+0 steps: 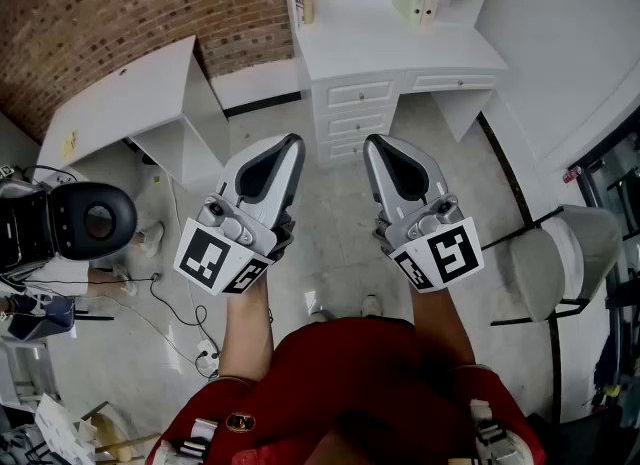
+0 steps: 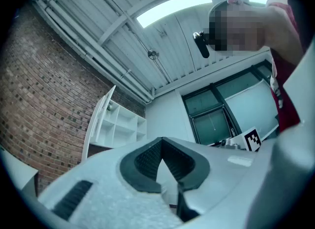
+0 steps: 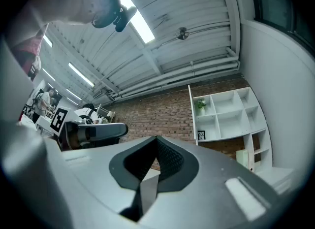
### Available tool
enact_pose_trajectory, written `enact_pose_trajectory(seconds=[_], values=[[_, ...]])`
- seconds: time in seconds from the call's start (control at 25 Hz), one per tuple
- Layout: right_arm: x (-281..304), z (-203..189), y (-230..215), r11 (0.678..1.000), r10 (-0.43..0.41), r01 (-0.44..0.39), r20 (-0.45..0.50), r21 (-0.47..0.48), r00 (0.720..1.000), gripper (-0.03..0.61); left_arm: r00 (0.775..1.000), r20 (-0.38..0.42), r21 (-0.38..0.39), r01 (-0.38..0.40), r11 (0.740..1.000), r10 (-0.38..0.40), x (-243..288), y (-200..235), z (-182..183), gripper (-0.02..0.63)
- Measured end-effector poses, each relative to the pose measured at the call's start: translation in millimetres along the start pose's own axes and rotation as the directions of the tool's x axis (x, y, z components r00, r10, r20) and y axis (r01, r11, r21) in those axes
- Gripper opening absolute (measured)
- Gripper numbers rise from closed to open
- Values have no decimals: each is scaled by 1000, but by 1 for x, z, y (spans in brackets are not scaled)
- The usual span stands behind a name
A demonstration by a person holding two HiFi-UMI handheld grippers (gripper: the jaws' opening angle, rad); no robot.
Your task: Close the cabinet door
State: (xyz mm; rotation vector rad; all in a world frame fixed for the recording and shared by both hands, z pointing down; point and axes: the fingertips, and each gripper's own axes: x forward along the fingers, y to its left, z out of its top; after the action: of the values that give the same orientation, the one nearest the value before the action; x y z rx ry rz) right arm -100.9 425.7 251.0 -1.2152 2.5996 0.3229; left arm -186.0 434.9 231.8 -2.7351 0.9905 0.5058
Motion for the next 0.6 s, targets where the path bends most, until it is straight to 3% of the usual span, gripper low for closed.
enact_pose_trajectory(seconds=[0.32,0.6], values=[[20,-5,21,999,-30,29,18,46,999,12,1000,2,-4,10,1000,-10,-26,24,7,2],[32,-15,37,999,-34,35,-15,19,999,12,1000,25,-34,11,999,-10,-41,47,5,2]])
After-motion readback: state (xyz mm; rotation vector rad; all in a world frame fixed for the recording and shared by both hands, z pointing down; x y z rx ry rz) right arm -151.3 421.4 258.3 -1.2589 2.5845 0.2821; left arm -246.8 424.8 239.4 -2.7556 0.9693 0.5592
